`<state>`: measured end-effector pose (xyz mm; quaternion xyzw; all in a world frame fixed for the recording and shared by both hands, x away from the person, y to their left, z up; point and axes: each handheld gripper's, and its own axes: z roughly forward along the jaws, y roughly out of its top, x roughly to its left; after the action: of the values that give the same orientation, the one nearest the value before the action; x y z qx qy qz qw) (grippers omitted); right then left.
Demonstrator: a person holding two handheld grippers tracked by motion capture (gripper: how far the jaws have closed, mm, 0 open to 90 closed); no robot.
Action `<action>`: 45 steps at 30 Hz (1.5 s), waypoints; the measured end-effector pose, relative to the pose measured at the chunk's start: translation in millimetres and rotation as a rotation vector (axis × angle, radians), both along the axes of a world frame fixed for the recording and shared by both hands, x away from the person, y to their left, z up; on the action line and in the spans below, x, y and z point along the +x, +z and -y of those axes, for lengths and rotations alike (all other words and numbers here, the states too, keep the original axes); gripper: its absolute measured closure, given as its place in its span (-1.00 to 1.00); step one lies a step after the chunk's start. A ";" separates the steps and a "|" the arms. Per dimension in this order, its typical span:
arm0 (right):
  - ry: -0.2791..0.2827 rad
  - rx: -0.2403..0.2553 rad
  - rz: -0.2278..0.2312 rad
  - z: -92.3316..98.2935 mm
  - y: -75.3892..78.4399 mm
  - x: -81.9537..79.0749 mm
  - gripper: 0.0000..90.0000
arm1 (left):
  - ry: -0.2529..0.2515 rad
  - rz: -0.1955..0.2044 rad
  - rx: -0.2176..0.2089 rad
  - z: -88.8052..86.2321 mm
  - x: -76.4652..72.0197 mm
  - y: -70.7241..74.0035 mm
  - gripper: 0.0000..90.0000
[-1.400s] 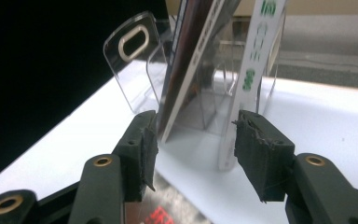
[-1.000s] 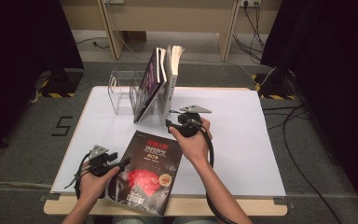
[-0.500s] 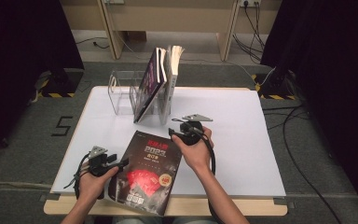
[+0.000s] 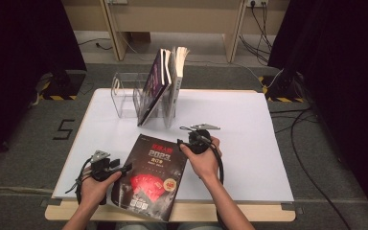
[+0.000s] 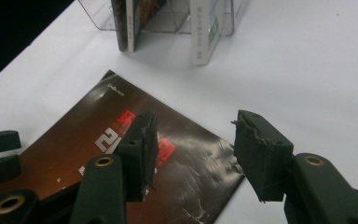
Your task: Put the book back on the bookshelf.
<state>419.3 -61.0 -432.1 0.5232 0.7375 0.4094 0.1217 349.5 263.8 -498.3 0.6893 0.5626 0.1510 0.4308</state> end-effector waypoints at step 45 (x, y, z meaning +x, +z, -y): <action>-0.047 -0.023 -0.220 6.5 -45.8 33.0 0.07 | -0.010 -0.027 0.012 -2.0 -3.1 -2.5 -0.13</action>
<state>452.3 -67.5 -477.9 0.5808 0.7385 0.3380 0.0555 346.4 265.8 -500.8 0.6967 0.5639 0.1430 0.4197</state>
